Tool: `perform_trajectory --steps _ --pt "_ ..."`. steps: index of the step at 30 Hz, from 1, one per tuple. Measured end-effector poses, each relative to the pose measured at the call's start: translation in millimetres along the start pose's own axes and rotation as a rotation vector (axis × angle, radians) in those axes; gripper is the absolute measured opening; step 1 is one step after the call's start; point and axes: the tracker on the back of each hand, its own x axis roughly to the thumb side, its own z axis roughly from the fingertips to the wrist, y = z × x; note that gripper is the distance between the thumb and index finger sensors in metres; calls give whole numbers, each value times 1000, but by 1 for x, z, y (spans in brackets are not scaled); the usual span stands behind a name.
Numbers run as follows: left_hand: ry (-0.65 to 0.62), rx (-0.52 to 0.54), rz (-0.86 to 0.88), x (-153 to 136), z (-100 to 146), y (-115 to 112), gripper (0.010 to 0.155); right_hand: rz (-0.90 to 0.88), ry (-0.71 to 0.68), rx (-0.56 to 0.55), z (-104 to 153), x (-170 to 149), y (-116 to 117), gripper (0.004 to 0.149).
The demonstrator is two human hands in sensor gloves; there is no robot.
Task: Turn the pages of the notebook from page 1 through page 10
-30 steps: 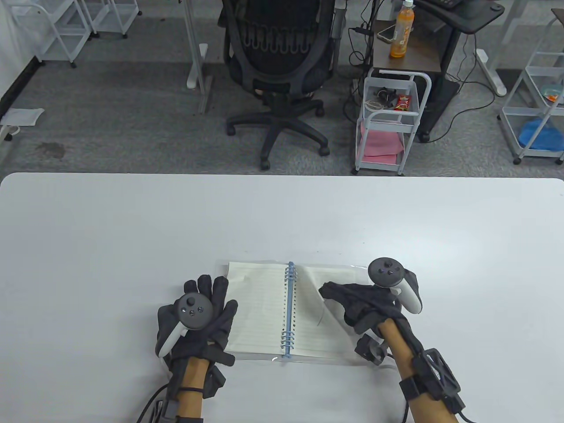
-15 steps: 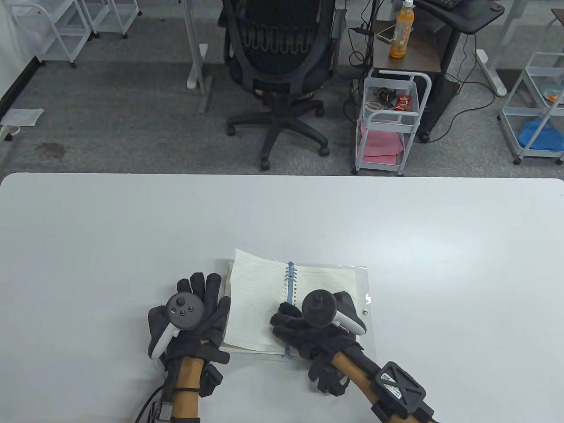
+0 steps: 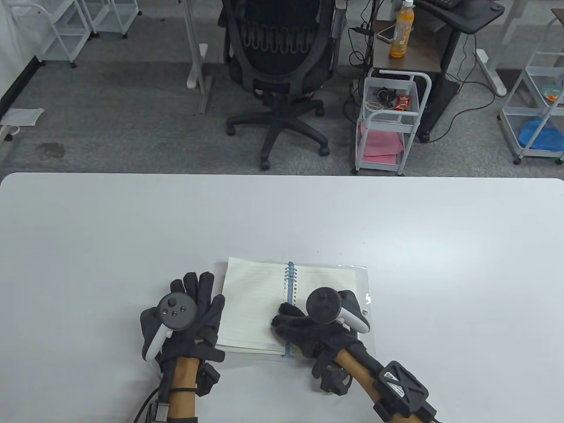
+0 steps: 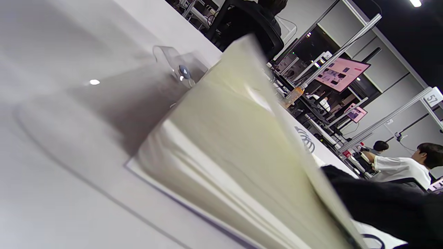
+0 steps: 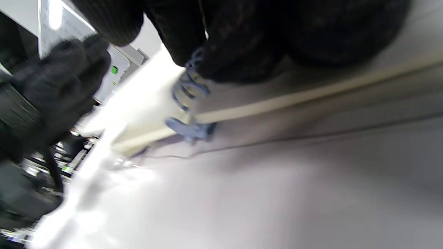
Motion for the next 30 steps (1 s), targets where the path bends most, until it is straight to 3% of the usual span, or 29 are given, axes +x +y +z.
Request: perform_trajectory --steps 3,6,11,14,21,25,30 --pt "-5 -17 -29 4 -2 -4 69 -134 13 -90 6 -11 -18 54" --pt "-11 -31 -58 7 -4 -9 69 -137 60 -180 12 -24 -39 54" --pt "-25 -67 -122 15 -7 -19 69 104 266 -306 20 -50 -65 52" --pt "-36 -84 -151 20 -9 -25 69 174 352 -282 20 -62 -70 50" --pt "-34 -96 -162 21 -9 -28 69 282 501 -364 16 -74 -75 57" --pt "-33 -100 -165 21 -10 -28 69 286 552 -361 16 -75 -76 65" --pt "-33 -98 -158 21 -10 -27 69 291 550 -361 15 -75 -75 65"
